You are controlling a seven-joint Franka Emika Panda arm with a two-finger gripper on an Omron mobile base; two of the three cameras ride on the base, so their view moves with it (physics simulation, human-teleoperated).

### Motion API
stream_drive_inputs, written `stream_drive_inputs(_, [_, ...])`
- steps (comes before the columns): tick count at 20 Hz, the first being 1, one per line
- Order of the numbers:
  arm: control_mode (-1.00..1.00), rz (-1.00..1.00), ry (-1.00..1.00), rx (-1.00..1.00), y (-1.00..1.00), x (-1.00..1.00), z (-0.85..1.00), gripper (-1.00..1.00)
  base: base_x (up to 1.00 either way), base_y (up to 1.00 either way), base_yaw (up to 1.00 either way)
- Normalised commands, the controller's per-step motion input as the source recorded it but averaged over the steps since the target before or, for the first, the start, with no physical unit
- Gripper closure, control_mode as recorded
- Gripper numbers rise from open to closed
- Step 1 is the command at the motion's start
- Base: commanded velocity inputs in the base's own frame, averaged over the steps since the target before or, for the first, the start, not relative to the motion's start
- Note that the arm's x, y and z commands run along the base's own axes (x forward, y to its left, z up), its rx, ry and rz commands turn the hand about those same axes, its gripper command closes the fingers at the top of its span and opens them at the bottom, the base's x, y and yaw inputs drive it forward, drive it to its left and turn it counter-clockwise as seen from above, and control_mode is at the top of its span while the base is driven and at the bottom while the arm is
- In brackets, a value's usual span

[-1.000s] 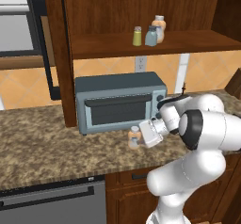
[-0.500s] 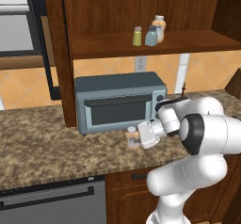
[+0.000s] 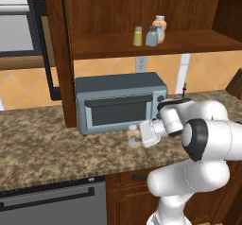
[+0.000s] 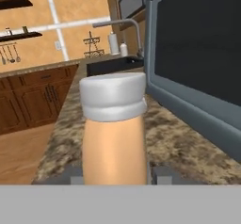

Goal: Put the shaker and condiment bottle from the counter next to their counterparts in the cabinet.

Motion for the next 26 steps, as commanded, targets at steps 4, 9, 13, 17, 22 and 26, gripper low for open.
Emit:
stream_drive_inputs(4, [-1.0,-0.08,0.01,0.0,-0.01,-0.02,0.36,1.0,0.0,0.0,0.0])
stream_drive_inputs(9, [-1.0,-0.08,0.03,0.0,-0.09,-0.18,0.33,1.0,0.0,0.0,0.0])
stream_drive_inputs(13, [-1.0,-0.09,0.05,0.0,-0.16,-0.24,0.33,1.0,0.0,0.0,0.0])
stream_drive_inputs(17, [-1.0,-0.08,0.02,0.0,-0.23,-0.25,0.39,1.0,0.0,0.0,0.0])
stream_drive_inputs(22, [-1.0,-0.08,0.0,0.0,-0.25,-0.21,0.46,1.0,0.0,0.0,0.0])
stream_drive_inputs(26, [-1.0,-0.08,0.0,0.0,-0.28,-0.14,0.54,1.0,0.0,0.0,0.0])
